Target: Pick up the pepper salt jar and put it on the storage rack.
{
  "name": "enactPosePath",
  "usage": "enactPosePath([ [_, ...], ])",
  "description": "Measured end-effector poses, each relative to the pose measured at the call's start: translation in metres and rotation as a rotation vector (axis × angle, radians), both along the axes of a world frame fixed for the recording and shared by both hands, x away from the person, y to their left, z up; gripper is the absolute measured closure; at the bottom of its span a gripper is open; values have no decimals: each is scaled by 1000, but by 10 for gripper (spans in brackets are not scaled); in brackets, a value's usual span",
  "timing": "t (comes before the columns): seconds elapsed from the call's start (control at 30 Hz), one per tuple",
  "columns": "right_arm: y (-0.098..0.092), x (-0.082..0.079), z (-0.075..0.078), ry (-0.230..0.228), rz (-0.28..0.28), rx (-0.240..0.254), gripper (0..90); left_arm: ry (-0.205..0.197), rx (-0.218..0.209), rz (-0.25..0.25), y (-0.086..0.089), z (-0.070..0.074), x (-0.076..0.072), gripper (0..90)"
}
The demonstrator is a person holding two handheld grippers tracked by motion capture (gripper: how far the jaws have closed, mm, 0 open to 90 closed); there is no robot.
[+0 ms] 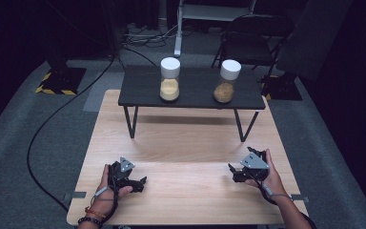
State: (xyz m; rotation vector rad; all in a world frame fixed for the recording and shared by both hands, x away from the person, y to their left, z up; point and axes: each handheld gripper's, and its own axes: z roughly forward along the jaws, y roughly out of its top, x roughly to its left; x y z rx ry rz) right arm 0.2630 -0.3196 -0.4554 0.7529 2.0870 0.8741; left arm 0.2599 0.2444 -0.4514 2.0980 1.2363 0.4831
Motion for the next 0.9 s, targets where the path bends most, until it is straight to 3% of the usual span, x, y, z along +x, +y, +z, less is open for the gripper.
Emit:
enactPosePath([
  [0.23,-14,-1,-4,60,-25,18,18,0,0,0,0,0,0,5],
  [0.5,-31,5,-7,176,-55,53,19,0,0,0,0,0,0,5],
  [0.9,-58,27,2,357,-113,192,3,0,0,0,0,0,0,5],
])
